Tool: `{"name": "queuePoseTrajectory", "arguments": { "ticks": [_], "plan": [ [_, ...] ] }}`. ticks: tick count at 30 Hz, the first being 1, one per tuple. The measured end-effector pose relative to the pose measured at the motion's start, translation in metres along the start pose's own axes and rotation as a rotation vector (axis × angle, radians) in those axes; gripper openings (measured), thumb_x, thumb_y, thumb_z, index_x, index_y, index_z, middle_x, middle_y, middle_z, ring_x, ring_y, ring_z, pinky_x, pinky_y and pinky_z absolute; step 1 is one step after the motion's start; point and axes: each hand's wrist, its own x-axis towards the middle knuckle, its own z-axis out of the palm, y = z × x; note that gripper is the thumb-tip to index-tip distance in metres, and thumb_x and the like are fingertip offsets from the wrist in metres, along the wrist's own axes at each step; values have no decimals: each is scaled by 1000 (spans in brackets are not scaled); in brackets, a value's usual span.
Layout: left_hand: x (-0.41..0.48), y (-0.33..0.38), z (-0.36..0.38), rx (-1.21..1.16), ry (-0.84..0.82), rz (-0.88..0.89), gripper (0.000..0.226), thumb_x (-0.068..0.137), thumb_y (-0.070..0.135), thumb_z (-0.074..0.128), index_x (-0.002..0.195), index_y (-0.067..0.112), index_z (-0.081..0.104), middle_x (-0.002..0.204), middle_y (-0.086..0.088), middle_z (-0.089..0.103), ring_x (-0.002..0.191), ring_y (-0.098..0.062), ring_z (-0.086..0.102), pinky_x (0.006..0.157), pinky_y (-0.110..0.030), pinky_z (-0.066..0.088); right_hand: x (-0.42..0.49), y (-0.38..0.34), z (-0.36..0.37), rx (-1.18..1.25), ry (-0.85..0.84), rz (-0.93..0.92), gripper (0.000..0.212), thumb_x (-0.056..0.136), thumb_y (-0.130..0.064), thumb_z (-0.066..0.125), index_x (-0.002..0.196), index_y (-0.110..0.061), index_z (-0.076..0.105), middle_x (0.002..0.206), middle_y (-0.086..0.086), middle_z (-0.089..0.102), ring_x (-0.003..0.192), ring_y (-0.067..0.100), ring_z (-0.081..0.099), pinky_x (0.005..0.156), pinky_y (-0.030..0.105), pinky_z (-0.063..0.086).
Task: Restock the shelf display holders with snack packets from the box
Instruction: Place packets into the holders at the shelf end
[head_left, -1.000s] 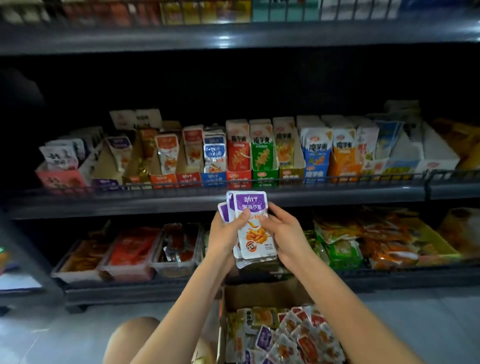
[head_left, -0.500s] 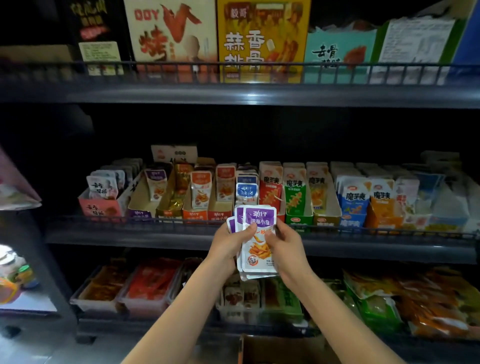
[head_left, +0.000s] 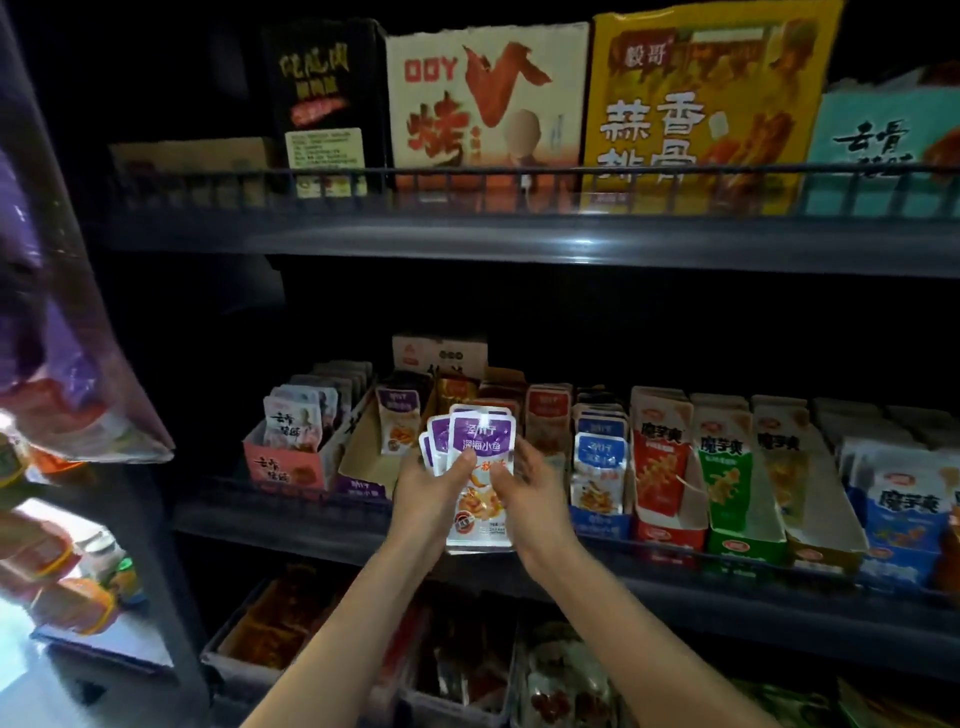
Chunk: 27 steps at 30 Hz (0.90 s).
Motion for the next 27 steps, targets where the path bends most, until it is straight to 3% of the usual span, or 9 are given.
{"name": "queuePoseTrajectory", "arguments": {
  "ticks": [3,7,9,13,16,18,20,23,27],
  "plan": [
    [30,12,-25,73,76,111,24,86,15,68,109,16,60,94,-2,72,80,-11,70,59,-17,52,36,9,37,6,9,10,32,94,-3,53,121,-20,59,115,-4,66,103,11,63,86,28,54],
    [83,25,-54,115,59,137,29,89,0,60,115,10,53,92,-1,67,77,-7,68,59,-14,51,83,20,78,27,14,28,29,92,-1,55,111,-23,59,117,1,66,104,19,64,94,42,51],
    [104,31,-64,113,46,130,31,90,2,59,119,10,49,94,0,65,80,-11,66,57,-13,50,106,24,94,61,21,46,27,92,-3,57,110,-23,57,118,2,64,107,21,62,97,45,49],
    [135,32,-80,149,70,131,26,91,10,60,114,14,48,93,3,61,76,-2,58,51,-7,47,146,36,117,70,40,27,29,89,-8,62,116,-19,59,117,1,65,109,21,61,98,48,47],
    [154,25,-90,116,110,91,34,87,13,66,118,12,52,100,-6,67,85,-14,65,64,-23,55,160,44,123,70,10,-23,29,87,-4,64,105,-27,64,111,-4,68,107,16,62,96,39,49],
    [161,19,-94,104,130,89,42,85,16,69,123,11,53,107,-11,68,93,-23,67,78,-39,56,167,50,125,108,12,-9,30,85,-3,67,110,-20,65,109,-1,68,103,16,64,90,35,53],
    [166,12,-96,106,133,106,39,86,16,67,122,11,54,108,-13,68,95,-26,67,82,-44,56,173,57,129,117,15,10,33,83,-2,69,114,-13,64,107,3,69,99,19,66,86,36,55],
    [170,-1,-100,151,109,117,27,89,10,63,114,13,53,101,-7,67,89,-17,66,72,-28,56,179,73,127,25,28,26,29,85,-5,68,112,-12,63,104,8,70,98,25,67,88,47,54],
    [169,-15,-104,255,47,105,30,89,10,62,116,11,49,94,3,63,80,-5,61,57,-9,49,180,82,109,-292,14,-94,27,86,-5,65,112,-10,61,99,6,69,95,22,67,84,40,55]
  ]
}}
